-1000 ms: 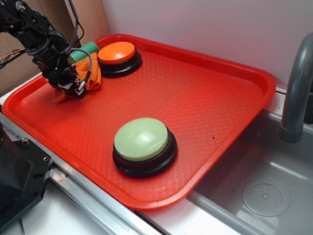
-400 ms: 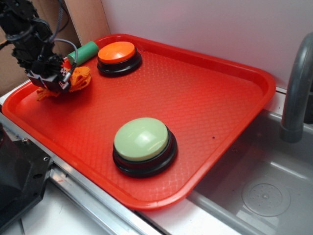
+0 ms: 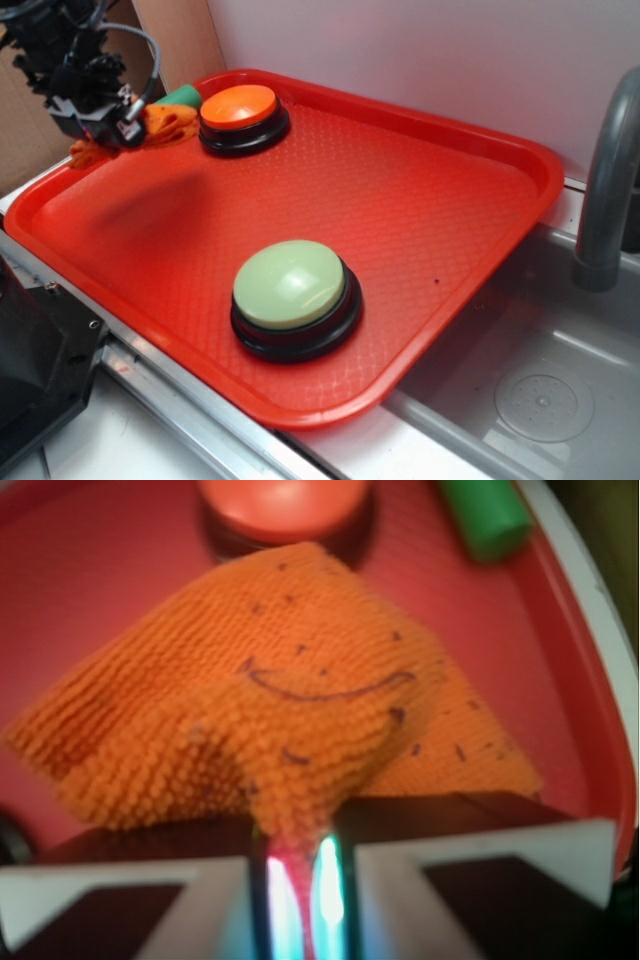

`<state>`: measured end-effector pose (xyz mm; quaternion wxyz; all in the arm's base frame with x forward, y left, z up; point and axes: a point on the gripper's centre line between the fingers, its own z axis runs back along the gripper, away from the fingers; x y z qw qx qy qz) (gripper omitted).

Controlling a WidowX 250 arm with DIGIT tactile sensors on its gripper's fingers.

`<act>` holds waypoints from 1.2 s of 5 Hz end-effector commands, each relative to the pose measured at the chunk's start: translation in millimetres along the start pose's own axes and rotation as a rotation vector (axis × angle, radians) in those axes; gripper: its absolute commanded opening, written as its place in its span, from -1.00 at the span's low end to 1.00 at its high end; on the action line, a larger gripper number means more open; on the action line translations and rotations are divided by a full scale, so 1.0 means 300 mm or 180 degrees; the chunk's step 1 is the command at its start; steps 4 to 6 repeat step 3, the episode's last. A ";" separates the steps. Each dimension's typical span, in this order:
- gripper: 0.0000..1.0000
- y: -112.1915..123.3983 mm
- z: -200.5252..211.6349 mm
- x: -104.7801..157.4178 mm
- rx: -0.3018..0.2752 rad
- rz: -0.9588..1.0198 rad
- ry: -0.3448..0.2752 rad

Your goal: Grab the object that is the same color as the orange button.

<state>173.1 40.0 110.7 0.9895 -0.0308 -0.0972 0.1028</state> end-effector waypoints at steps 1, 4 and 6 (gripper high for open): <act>-1.00 -0.199 0.092 0.074 -0.0102 -0.0742 0.0084; -1.00 -0.225 0.073 0.080 -0.0015 -0.0843 0.0200; -1.00 -0.225 0.073 0.080 -0.0015 -0.0843 0.0200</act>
